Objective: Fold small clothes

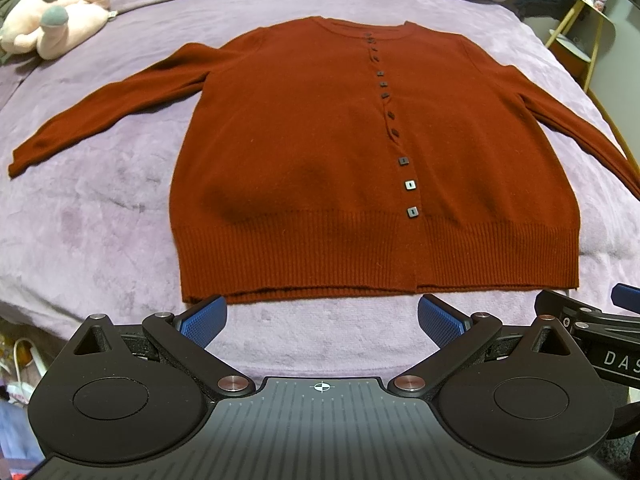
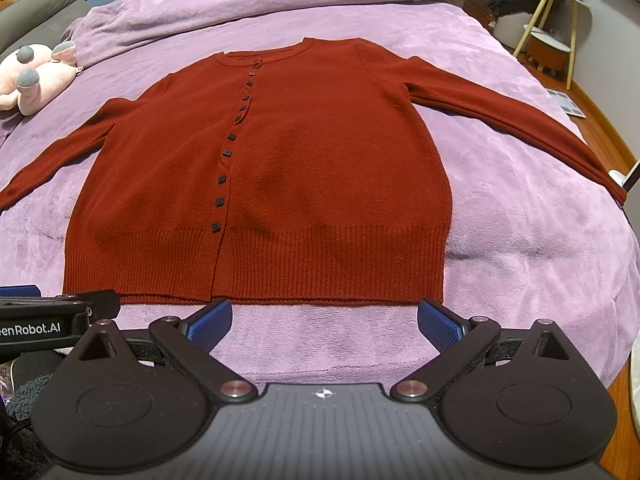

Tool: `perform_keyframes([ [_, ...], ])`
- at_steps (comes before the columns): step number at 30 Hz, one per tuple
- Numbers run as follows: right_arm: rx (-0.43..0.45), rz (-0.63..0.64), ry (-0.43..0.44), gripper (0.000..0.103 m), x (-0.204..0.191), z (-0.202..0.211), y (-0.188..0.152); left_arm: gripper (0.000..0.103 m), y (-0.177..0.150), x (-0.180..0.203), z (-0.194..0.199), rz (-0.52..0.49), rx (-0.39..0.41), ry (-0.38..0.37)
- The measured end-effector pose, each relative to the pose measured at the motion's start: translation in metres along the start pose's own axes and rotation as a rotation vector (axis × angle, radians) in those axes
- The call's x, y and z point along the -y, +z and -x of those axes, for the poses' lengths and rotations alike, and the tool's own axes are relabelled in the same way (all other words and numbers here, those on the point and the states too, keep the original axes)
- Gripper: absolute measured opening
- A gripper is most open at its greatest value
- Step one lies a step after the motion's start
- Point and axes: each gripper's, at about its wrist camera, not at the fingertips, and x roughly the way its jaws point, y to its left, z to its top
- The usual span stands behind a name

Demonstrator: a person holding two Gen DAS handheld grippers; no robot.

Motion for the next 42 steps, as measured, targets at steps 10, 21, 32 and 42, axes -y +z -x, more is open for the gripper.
perform_keyframes([
  [10,0.001,0.000,0.001,0.099,0.000,0.000,0.000,0.103,0.001,0.000,-0.001,-0.002,-0.019,0.010],
  [21,0.000,0.000,-0.001,0.099,0.001,0.000,0.000,0.103,0.000,0.000,-0.003,-0.008,-0.058,0.023],
  [32,0.001,-0.016,0.016,0.099,0.006,-0.002,0.001,0.103,0.003,0.001,-0.006,-0.008,-0.081,0.022],
  [42,0.020,-0.111,0.097,0.099,0.025,-0.007,0.005,0.103,0.009,0.006,-0.009,-0.024,-0.073,-0.014],
])
